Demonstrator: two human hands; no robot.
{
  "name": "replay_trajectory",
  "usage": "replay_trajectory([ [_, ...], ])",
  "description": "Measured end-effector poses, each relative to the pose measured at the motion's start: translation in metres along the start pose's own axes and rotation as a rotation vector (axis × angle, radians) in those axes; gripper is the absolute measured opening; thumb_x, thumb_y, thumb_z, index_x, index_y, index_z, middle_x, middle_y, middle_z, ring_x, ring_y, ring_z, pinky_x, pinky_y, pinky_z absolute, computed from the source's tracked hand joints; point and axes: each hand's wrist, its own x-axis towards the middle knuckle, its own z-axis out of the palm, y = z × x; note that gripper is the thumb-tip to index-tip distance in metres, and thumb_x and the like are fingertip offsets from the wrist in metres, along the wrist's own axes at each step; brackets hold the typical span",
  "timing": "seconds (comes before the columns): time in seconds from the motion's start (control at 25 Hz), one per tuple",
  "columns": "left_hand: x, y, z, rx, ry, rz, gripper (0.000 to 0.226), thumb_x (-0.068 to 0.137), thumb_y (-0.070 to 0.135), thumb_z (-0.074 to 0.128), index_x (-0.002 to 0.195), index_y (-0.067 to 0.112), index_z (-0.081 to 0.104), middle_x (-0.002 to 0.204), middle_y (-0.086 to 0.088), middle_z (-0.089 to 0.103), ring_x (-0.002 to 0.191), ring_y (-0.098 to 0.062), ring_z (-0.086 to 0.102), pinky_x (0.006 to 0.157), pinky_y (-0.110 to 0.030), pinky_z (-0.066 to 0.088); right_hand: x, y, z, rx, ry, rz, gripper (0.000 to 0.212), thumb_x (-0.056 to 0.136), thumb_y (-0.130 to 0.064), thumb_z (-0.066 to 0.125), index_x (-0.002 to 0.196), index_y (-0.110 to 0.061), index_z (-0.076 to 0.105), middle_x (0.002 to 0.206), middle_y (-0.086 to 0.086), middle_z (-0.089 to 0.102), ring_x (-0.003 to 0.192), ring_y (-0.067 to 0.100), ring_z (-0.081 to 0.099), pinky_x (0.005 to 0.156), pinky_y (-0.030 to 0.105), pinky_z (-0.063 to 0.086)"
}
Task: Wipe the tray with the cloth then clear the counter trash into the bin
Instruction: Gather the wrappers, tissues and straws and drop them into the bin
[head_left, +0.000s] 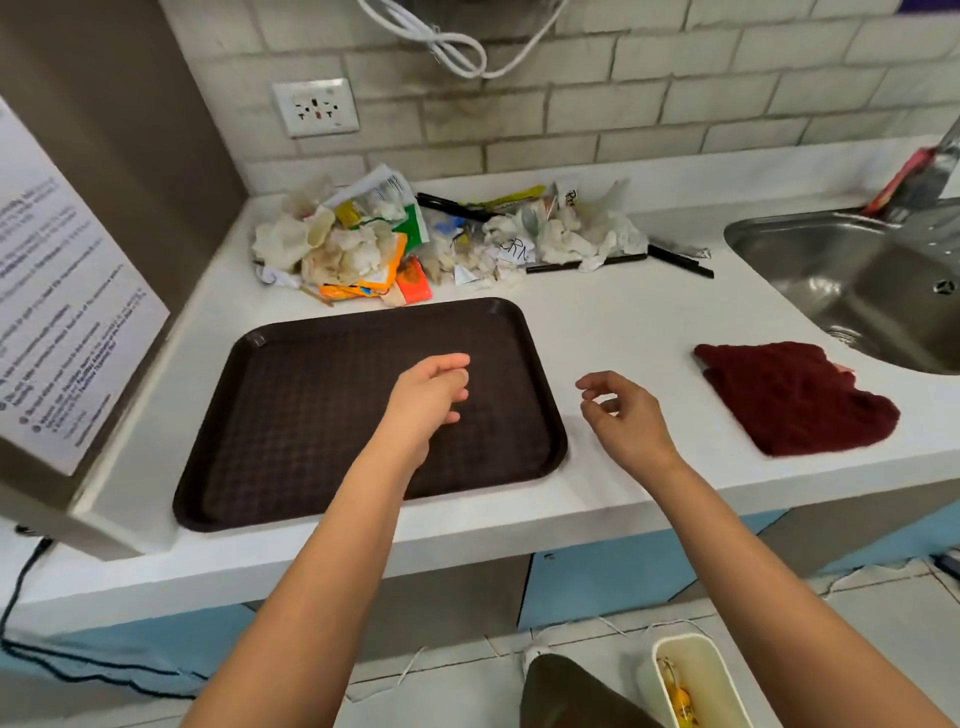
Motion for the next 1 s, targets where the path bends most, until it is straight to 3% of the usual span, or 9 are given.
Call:
replay_trajectory([
  [0.24,0.071,0.014,-0.038,0.011,0.285,0.006,0.020,0.087,0.014,0.055,0.087,0.032,0.062,0.091,0.008,0.062,0.076,-0.002,0.055,0.060,-0.018,0.041,0.076,-0.012,0.021,-0.036,-0.053,-0.009,0.022,0.084,-0.003,0.054,0.090,-0.022,0.063,0.090,-0.005,0.058,0.063,0.002,0.052,0.055,0.001,0.038],
  [0.36,0.112,0.022,-0.056,0.080,0.406,0.043,0.019,0.086,0.011,0.057,0.098,0.024,0.064,0.103,-0.001,0.062,0.083,-0.011,0.057,0.074,-0.025,0.047,0.119,-0.023,0.045,-0.029,-0.115,-0.033,0.021,0.083,-0.002,0.054,0.089,-0.020,0.063,0.088,-0.003,0.058,0.063,0.003,0.052,0.056,0.000,0.038],
  [0.48,0.152,0.035,-0.071,0.328,0.481,0.120,0.022,0.084,0.012,0.056,0.103,0.020,0.065,0.112,-0.007,0.062,0.096,-0.024,0.058,0.085,-0.030,0.045,0.158,-0.037,0.074,-0.018,-0.177,-0.050,0.021,0.083,0.000,0.054,0.091,-0.017,0.063,0.086,-0.001,0.057,0.061,0.004,0.050,0.054,0.001,0.037],
  [0.64,0.204,0.046,-0.084,0.553,0.485,0.186,0.026,0.085,0.011,0.056,0.110,0.016,0.063,0.126,-0.009,0.052,0.110,-0.023,0.053,0.085,-0.022,0.038,0.210,-0.059,0.123,-0.040,-0.301,-0.076,0.020,0.084,0.000,0.053,0.096,-0.013,0.062,0.088,-0.001,0.054,0.057,0.007,0.048,0.051,0.004,0.037],
  [0.8,0.244,0.044,-0.095,0.730,0.479,0.209,0.033,0.085,0.014,0.056,0.118,0.016,0.061,0.133,-0.010,0.045,0.121,-0.027,0.045,0.101,-0.032,0.038,0.249,-0.077,0.173,-0.058,-0.347,-0.075,0.020,0.086,0.000,0.051,0.102,-0.004,0.062,0.091,0.004,0.057,0.075,0.012,0.052,0.058,0.001,0.037],
  [0.92,0.267,0.040,-0.106,0.897,0.466,0.248,0.044,0.083,0.020,0.059,0.127,0.022,0.055,0.138,-0.009,0.042,0.126,-0.029,0.039,0.106,-0.039,0.035,0.270,-0.086,0.209,-0.058,-0.363,-0.026,0.024,0.087,0.000,0.048,0.106,0.000,0.062,0.095,0.014,0.063,0.088,0.022,0.057,0.069,0.016,0.043],
  [1.0,0.279,0.035,-0.109,1.013,0.392,0.304,0.055,0.083,0.022,0.061,0.136,0.026,0.045,0.146,-0.006,0.034,0.134,-0.026,0.031,0.108,-0.036,0.029,0.278,-0.090,0.230,-0.077,-0.347,0.004,0.025,0.087,-0.003,0.048,0.107,-0.001,0.063,0.101,0.018,0.066,0.096,0.030,0.060,0.075,0.023,0.043],
])
